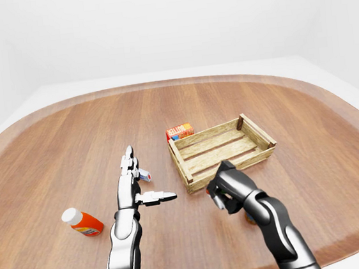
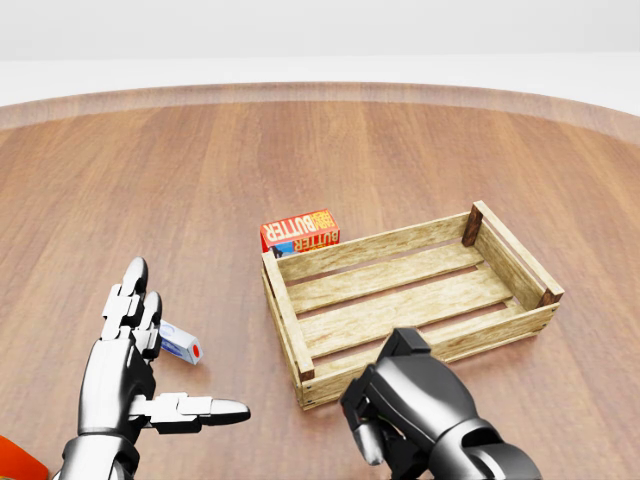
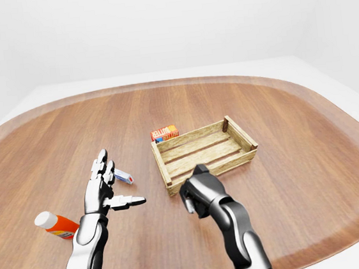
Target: Pick up the tomato sauce, and put it in the wooden tray.
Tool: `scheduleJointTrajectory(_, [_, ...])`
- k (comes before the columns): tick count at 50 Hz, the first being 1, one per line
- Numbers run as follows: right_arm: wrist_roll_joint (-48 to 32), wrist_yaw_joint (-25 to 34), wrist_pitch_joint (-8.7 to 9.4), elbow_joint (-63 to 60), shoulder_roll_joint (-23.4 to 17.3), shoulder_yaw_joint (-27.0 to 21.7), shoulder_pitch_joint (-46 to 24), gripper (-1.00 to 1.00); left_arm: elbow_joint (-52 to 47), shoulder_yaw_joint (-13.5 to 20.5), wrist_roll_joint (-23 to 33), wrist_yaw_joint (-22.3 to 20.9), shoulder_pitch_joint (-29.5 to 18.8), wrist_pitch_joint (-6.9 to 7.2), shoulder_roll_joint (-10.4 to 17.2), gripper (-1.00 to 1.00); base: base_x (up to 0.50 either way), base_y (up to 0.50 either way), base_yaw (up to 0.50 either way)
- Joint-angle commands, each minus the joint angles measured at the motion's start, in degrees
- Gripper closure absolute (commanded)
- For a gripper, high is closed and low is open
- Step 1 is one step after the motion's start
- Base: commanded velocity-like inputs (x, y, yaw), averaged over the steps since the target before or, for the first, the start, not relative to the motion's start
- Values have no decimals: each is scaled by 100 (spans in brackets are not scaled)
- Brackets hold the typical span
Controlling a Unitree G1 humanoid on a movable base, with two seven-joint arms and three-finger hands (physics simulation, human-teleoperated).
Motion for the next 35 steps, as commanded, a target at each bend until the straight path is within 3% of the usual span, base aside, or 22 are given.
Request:
scheduleJointTrajectory(1, [-25, 334, 278, -789, 4, -180, -118, 100, 0, 0, 1, 0, 0, -2, 0, -100, 0, 0, 0])
scheduleJointTrajectory(10, [-82, 477, 327, -776, -57, -354, -456, 100, -1, 1, -1, 2, 0, 2, -1, -100, 0, 0, 0])
scheduleJointTrajectory(18, [1, 659, 456, -366, -285, -731, -1491, 100, 12, -3, 7, 0, 4, -15, -1, -100, 0, 0, 0])
scheduleJointTrajectory(25, [358, 496, 626, 777, -557, -931, -2697, 100, 17, -2, 3, 3, -13, 4, 0, -100, 0, 0, 0])
scheduleJointTrajectory(30, [558, 240, 564, 1748, -756, -933, -3460, 100, 39, 3, 0, 5, -37, 12, 3, -100, 0, 0, 0])
scheduleJointTrajectory(35, [720, -214, 275, 3307, -965, -902, -4388, 100, 39, 10, -15, -2, -38, 11, 6, -100, 0, 0, 0])
